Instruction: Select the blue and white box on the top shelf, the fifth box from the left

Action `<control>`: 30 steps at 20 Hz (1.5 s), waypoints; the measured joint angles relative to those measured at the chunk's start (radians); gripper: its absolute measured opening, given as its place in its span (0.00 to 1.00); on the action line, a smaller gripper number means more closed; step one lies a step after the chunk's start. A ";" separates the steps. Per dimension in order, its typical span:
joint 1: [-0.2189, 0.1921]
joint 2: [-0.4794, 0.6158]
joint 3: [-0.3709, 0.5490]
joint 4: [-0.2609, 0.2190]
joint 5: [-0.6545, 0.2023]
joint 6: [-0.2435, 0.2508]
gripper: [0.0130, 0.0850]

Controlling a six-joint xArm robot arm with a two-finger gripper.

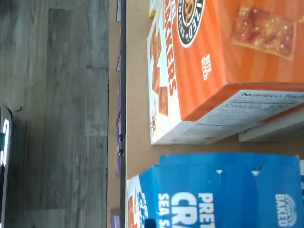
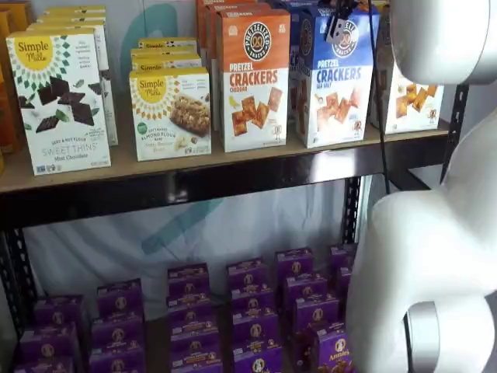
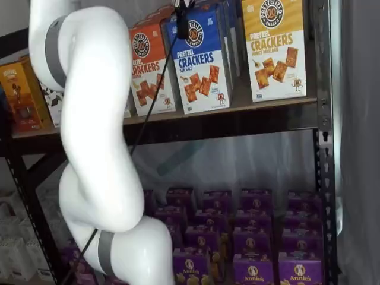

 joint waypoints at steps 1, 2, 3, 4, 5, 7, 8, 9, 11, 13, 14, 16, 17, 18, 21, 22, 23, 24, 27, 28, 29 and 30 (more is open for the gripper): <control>0.000 0.000 -0.001 0.000 0.002 0.000 0.61; -0.001 0.001 -0.004 -0.001 0.006 0.000 0.61; -0.002 0.003 -0.009 -0.001 0.013 0.000 0.61; -0.004 0.009 -0.022 0.000 0.029 0.000 0.61; -0.008 0.014 -0.035 0.002 0.046 -0.001 0.61; -0.015 0.024 -0.065 0.004 0.088 -0.002 0.61; -0.018 0.028 -0.081 0.003 0.112 -0.002 0.61; -0.019 0.029 -0.092 0.000 0.134 -0.002 0.61; -0.026 0.021 -0.096 0.008 0.165 -0.002 0.61; -0.034 0.000 -0.086 0.025 0.200 0.002 0.61; -0.036 -0.013 -0.075 0.030 0.209 0.003 0.61; -0.038 -0.047 -0.042 0.038 0.222 0.005 0.61; -0.038 -0.067 -0.022 0.039 0.224 0.006 0.61; -0.037 -0.084 -0.004 0.037 0.223 0.006 0.61; -0.029 -0.155 0.074 0.020 0.217 0.003 0.61; -0.028 -0.180 0.103 0.015 0.218 0.002 0.61; -0.028 -0.198 0.123 0.011 0.220 0.000 0.61; -0.028 -0.213 0.140 0.008 0.221 -0.002 0.61; -0.031 -0.264 0.201 0.004 0.214 -0.008 0.61; -0.032 -0.279 0.218 0.003 0.210 -0.011 0.61; -0.034 -0.294 0.236 0.004 0.206 -0.013 0.61; -0.038 -0.306 0.251 0.008 0.204 -0.015 0.61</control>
